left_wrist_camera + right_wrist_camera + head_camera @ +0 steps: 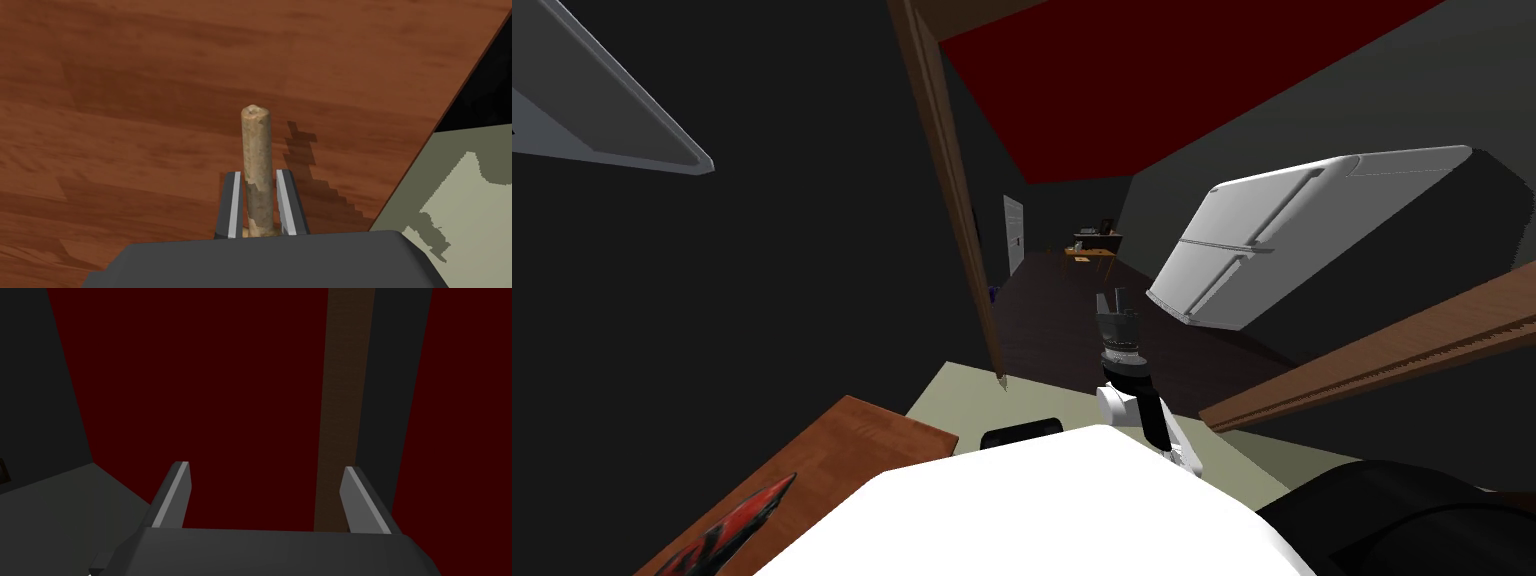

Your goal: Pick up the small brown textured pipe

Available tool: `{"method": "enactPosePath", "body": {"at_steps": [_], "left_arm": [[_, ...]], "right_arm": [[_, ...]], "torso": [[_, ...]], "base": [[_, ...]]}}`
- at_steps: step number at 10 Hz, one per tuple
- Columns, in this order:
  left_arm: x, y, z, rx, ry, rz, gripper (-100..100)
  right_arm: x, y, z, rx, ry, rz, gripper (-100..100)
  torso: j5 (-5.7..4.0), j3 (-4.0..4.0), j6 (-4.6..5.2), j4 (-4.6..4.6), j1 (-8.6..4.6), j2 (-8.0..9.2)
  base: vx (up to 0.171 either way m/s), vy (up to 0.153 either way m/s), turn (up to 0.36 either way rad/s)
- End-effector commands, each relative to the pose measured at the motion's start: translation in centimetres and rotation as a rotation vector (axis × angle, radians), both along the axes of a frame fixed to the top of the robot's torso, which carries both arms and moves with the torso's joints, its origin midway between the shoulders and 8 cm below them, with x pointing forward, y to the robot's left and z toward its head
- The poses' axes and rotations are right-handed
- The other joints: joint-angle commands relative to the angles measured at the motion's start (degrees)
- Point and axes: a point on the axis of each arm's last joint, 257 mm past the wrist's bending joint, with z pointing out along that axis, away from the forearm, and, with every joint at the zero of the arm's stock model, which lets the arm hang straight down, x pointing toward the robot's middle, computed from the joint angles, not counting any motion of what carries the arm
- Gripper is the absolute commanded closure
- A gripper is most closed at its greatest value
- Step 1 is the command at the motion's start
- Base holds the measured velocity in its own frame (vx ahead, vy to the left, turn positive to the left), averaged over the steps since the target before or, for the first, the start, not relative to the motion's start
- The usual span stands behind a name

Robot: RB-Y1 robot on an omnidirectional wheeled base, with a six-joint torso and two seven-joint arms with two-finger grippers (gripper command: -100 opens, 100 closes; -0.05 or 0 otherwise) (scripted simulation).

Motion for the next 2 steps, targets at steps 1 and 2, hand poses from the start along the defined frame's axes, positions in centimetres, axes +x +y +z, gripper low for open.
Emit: {"method": "enactPosePath", "body": {"at_steps": [1,2], "left_arm": [[0.0,0.0,0.0,0.0,0.0,0.0,100],[0.04,0.01,0.04,-0.001,0.0,0.003,0]], "right_arm": [[0.0,0.0,0.0,0.0,0.0,0.0,0],[0.0,0.0,0.0,0.0,0.0,0.0,0]], "torso": [[0.0,0.0,0.0,0.0,0.0,0.0],[0.04,-0.02,-0.03,-0.01,0.12,-0.04]], "base": [[-0.014,-0.023,-0.008],[-0.002,-0.005,0.002]]}}
